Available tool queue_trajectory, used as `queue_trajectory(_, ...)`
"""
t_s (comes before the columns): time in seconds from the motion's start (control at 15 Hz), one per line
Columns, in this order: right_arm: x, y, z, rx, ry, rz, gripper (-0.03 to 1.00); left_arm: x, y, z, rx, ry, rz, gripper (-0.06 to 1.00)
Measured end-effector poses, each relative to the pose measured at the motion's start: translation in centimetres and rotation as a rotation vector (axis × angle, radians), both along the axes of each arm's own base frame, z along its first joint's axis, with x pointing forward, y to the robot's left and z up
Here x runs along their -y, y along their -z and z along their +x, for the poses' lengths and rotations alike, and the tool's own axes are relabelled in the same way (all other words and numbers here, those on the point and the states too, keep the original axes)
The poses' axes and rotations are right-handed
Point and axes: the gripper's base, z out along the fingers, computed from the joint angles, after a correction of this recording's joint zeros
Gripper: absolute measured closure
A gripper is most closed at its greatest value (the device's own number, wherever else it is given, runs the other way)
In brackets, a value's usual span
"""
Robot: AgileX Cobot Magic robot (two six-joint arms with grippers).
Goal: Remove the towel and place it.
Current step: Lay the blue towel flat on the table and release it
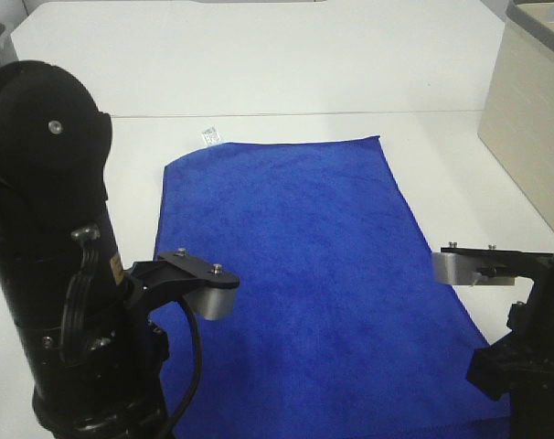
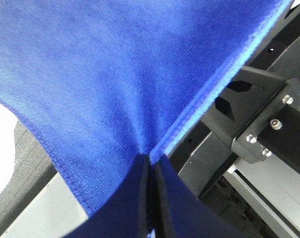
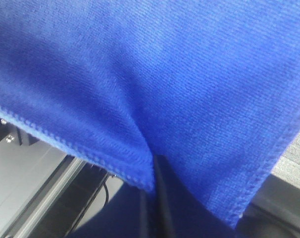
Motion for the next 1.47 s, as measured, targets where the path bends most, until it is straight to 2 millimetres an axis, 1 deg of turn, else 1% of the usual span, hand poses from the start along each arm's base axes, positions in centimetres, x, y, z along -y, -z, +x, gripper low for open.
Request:
queue_trajectory(0.13,-0.1,0.3,-0.6,-0.035,0.024,0.019,0.95,0.1,1.4,0.0,-0.063,0.027,0.035,0.94)
queue_trajectory(0.27,-0.1,0.5,-1.0,-0.056,0.031,0.021,0.95,0.1,1.6,0.0,-0.069,0.045,0.033,0.94)
queue_trajectory(0.47,-0.1,0.6,-1.0,-0.055,0.030,0.022,0.95,0.3,2.3,0.0,-0.097,0.057,0.042,0.94)
queue_trajectory(0.8,-0.2,1.8,-0.7,-0.106,0.021,0.013,0.95,0.6,4.4,0.1,-0.153,0.076,0.063,0.94)
queue_trajectory(0.93,-0.3,2.6,-0.5,-0.142,0.025,0.006,0.95,0.7,5.3,0.1,-0.174,0.080,0.081,0.94)
queue_trajectory(1.07,-0.4,3.8,-0.4,-0.207,0.033,-0.012,0.95,0.8,5.8,0.2,-0.185,0.094,0.084,0.94)
queue_trajectory(1.27,-0.5,5.5,-0.1,-0.285,0.036,-0.040,0.95,1.2,6.0,0.8,-0.190,0.128,0.087,0.94)
queue_trajectory(1.33,-0.6,6.1,0.1,-0.309,0.032,-0.052,0.95,1.5,6.3,1.2,-0.181,0.165,0.081,0.94)
queue_trajectory(1.47,-0.5,6.9,0.2,-0.344,0.027,-0.069,0.95,1.9,6.9,1.6,-0.192,0.179,0.086,0.94)
